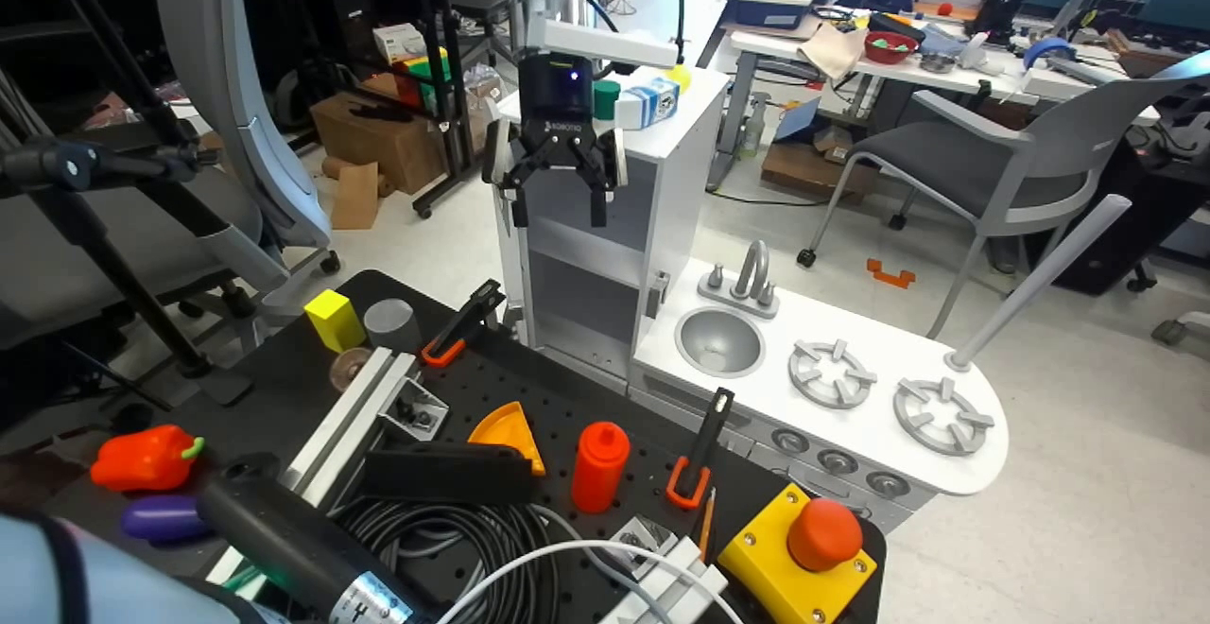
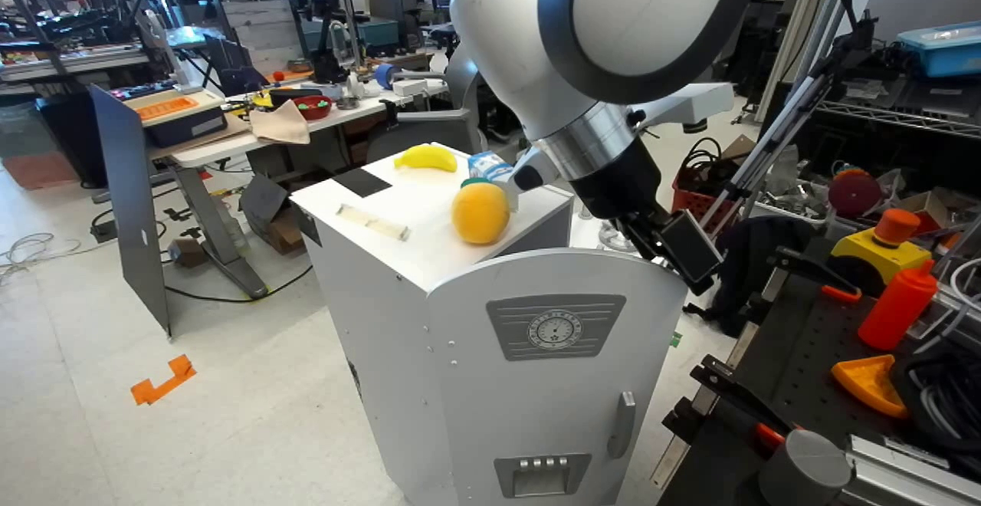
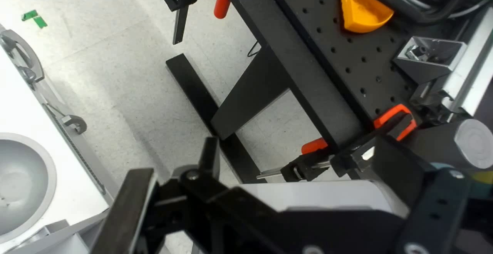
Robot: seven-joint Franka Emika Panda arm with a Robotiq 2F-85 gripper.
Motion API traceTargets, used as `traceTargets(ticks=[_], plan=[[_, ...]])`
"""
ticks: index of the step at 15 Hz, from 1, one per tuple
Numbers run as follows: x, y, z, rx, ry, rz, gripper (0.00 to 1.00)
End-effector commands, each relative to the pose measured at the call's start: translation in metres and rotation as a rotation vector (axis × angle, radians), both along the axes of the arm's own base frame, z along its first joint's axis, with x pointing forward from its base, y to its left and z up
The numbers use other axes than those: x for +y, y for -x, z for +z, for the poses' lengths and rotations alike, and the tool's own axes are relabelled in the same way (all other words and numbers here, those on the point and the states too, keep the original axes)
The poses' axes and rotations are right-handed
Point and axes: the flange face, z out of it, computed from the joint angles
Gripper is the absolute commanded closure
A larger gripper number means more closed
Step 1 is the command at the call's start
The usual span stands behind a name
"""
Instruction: Close the cabinet door
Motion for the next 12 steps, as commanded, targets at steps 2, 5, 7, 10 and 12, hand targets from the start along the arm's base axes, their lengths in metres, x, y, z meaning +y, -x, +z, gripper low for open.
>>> traceTargets(ticks=[2, 5, 7, 10, 12], plan=[[-0.015, -0.015, 0.001, -0.133, -0.109, -0.105, 0.00], [-0.036, -0.030, 0.007, -0.165, -0.147, -0.187, 0.00], [-0.050, -0.040, 0.010, -0.184, -0.175, -0.249, 0.00], [-0.069, -0.059, 0.011, -0.213, -0.217, -0.351, 0.00], [-0.080, -0.072, 0.012, -0.241, -0.239, -0.414, 0.00]])
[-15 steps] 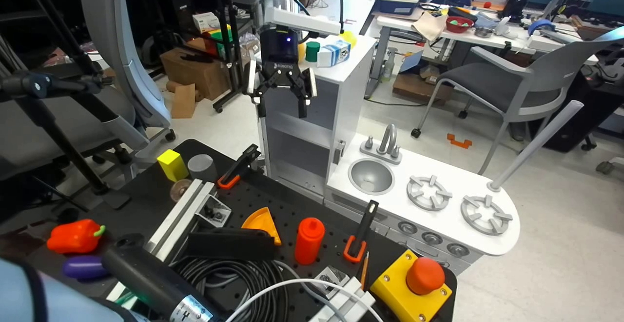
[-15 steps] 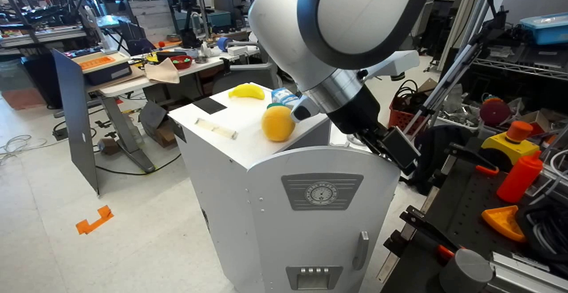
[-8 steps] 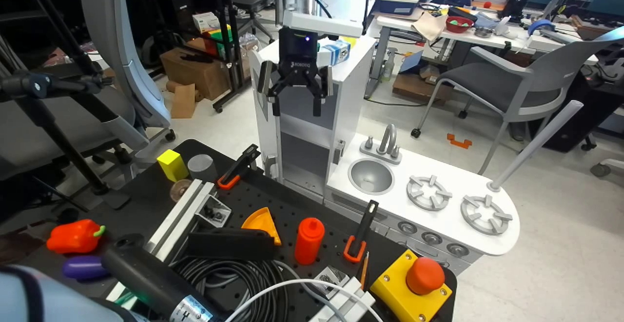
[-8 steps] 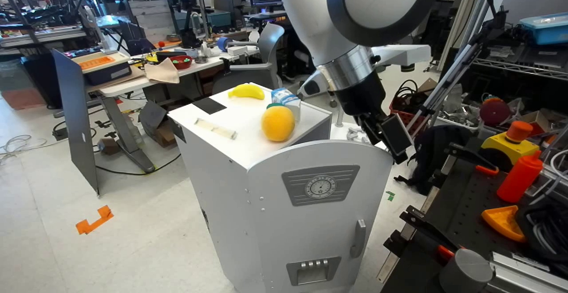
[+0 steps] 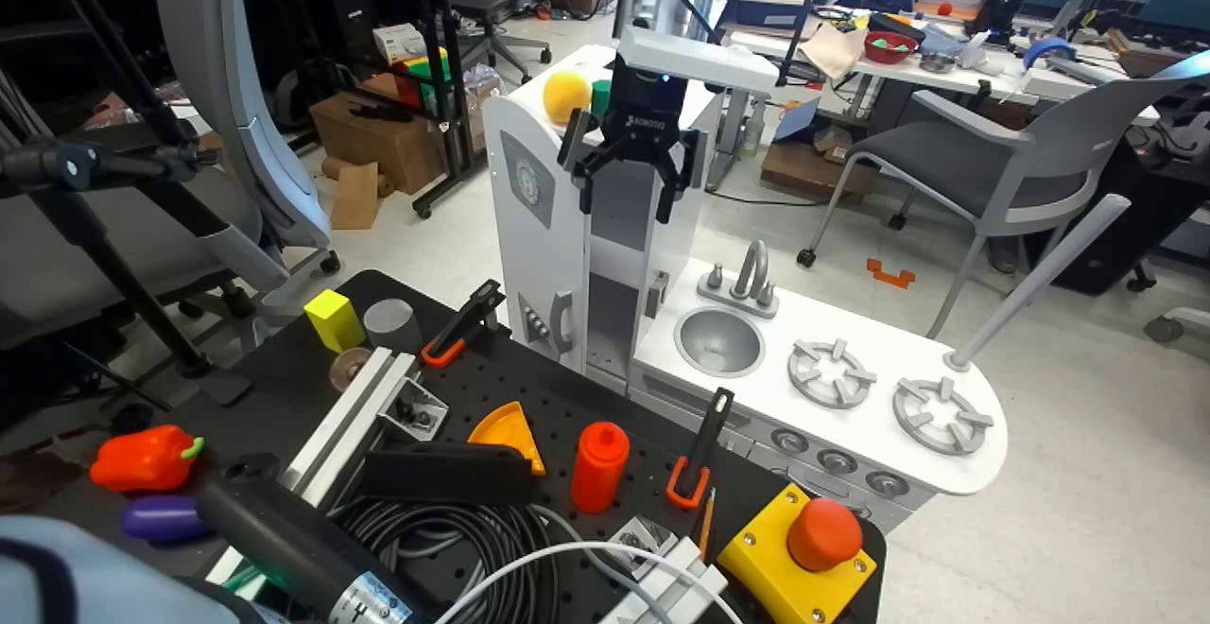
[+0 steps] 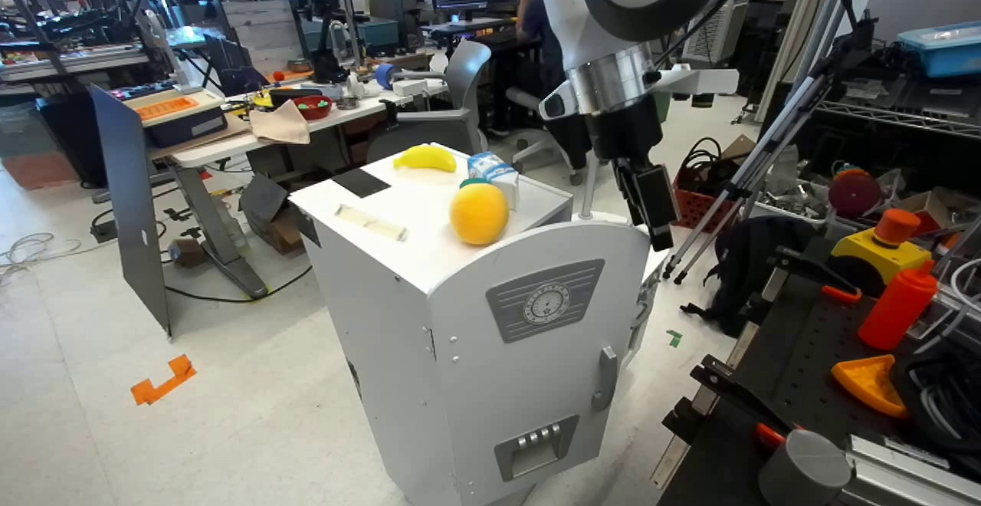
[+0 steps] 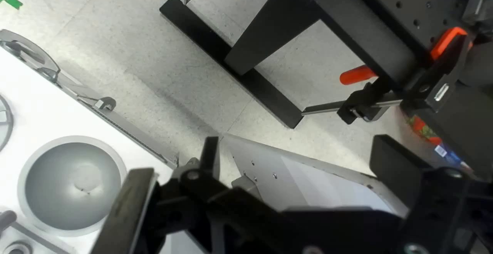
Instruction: Close the cabinet door
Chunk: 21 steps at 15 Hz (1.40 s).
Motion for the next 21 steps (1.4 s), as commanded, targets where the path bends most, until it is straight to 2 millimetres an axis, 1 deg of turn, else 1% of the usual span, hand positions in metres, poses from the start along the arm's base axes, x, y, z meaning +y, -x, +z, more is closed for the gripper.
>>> traceTargets(ticks=[1, 4, 7, 8, 9, 11, 14, 16, 18, 21], plan=[[0.004, -0.037, -0.002, -0.090, -0.092, -0.128, 0.00], [-0.006, -0.058, 0.004, -0.140, -0.132, -0.220, 0.00], [0.012, -0.078, 0.008, -0.254, -0.209, -0.328, 0.00], [0.017, -0.082, 0.009, -0.303, -0.227, -0.356, 0.00], [0.018, -0.080, 0.009, -0.336, -0.222, -0.363, 0.00], [0.017, -0.071, 0.011, -0.390, -0.190, -0.349, 0.00], [0.017, -0.048, 0.015, -0.463, -0.155, -0.348, 0.00], [0.018, -0.032, 0.022, -0.521, -0.118, -0.346, 0.00], [0.019, -0.014, 0.035, -0.586, -0.078, -0.356, 0.00], [0.015, 0.022, 0.070, -0.691, -0.032, -0.438, 0.00]])
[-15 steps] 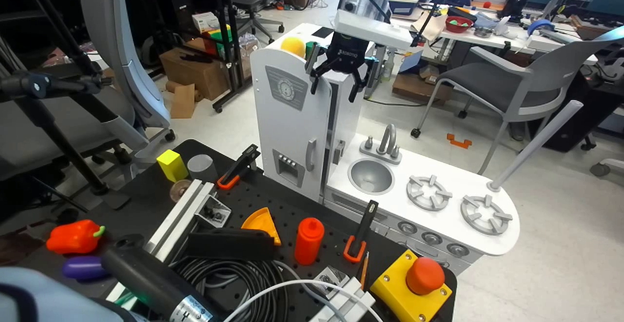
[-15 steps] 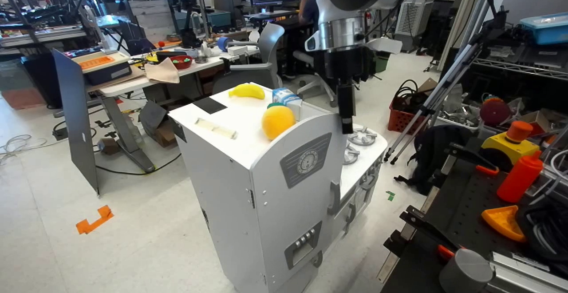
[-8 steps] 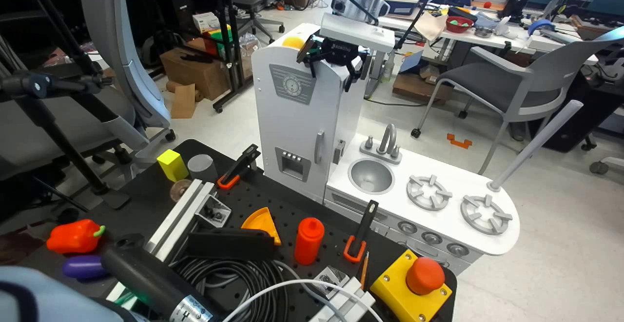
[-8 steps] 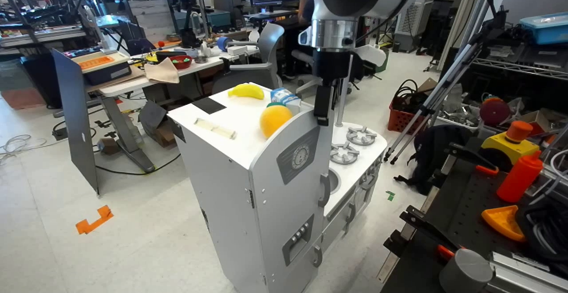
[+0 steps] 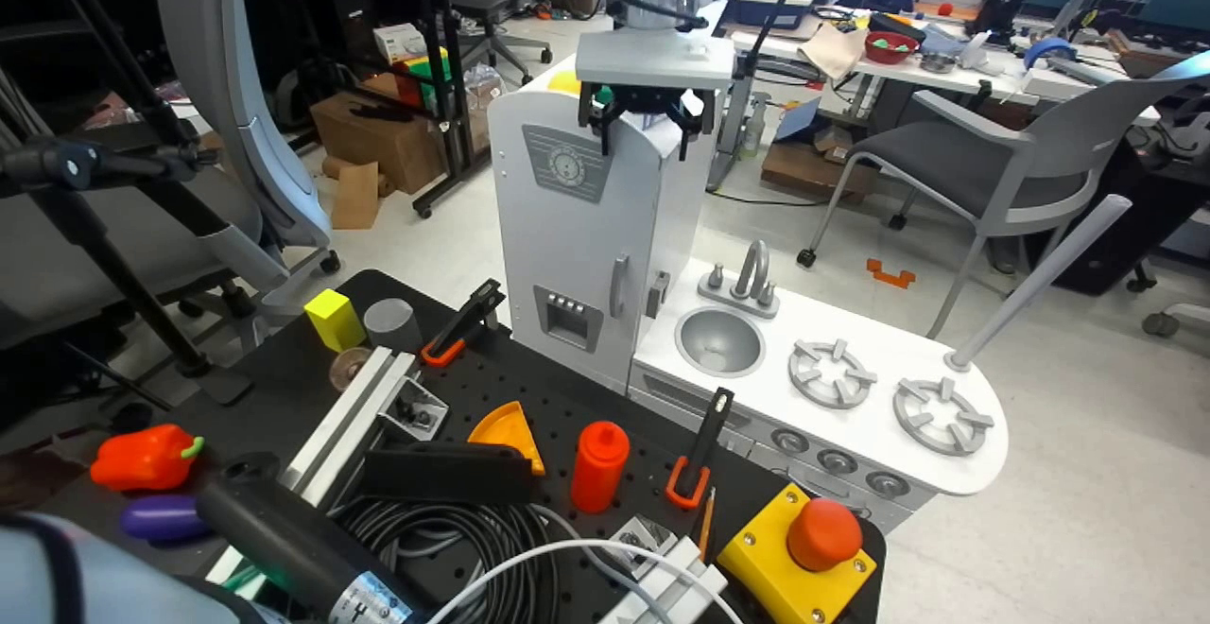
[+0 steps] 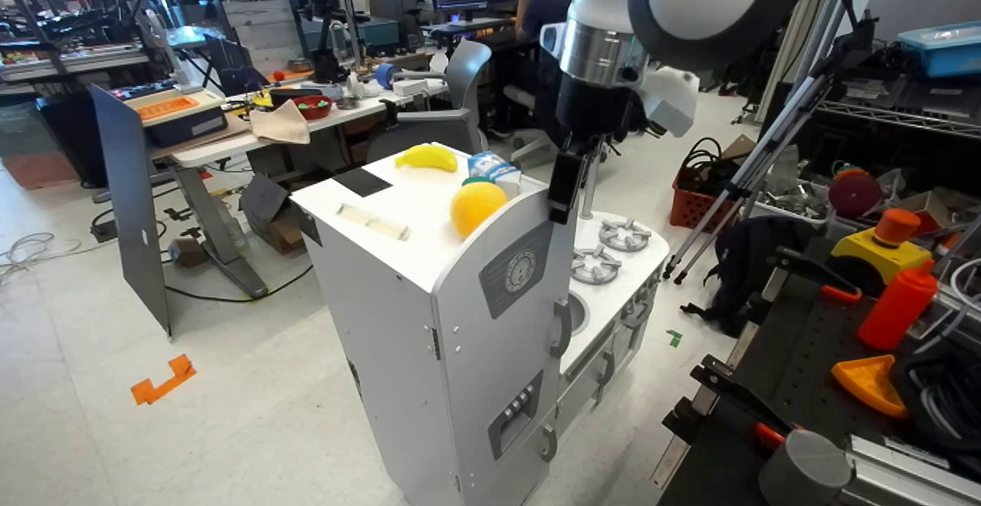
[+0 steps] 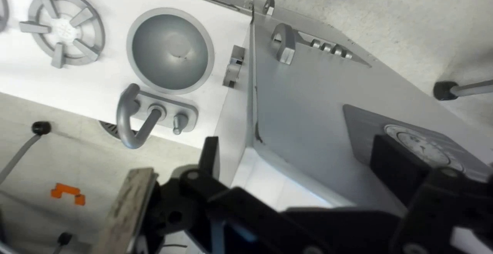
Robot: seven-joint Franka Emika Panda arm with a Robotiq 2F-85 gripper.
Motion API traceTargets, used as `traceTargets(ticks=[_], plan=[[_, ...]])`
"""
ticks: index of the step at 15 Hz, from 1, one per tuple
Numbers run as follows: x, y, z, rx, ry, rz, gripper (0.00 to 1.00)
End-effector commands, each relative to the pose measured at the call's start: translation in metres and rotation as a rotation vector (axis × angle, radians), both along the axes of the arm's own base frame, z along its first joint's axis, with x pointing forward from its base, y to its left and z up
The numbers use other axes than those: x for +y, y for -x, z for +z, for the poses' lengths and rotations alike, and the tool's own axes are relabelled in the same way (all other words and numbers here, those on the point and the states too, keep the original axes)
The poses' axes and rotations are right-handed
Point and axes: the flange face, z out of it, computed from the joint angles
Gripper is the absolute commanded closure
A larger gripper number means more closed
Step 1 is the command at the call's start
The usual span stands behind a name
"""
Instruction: Close the cabinet door
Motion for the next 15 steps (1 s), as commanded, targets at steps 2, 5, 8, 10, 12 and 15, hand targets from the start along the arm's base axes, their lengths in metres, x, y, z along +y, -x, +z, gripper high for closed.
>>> traceTargets(ticks=[2, 5, 8, 10, 12, 15], plan=[[-0.010, 0.063, 0.061, -0.158, 0.038, -0.127, 0.00], [-0.018, 0.095, 0.089, -0.199, 0.068, -0.163, 0.00], [-0.028, 0.118, 0.108, -0.200, 0.093, -0.188, 0.00], [-0.032, 0.115, 0.112, -0.171, 0.149, -0.224, 0.00], [-0.029, 0.114, 0.109, -0.169, 0.119, -0.206, 0.00], [-0.030, 0.115, 0.109, -0.166, 0.125, -0.215, 0.00]])
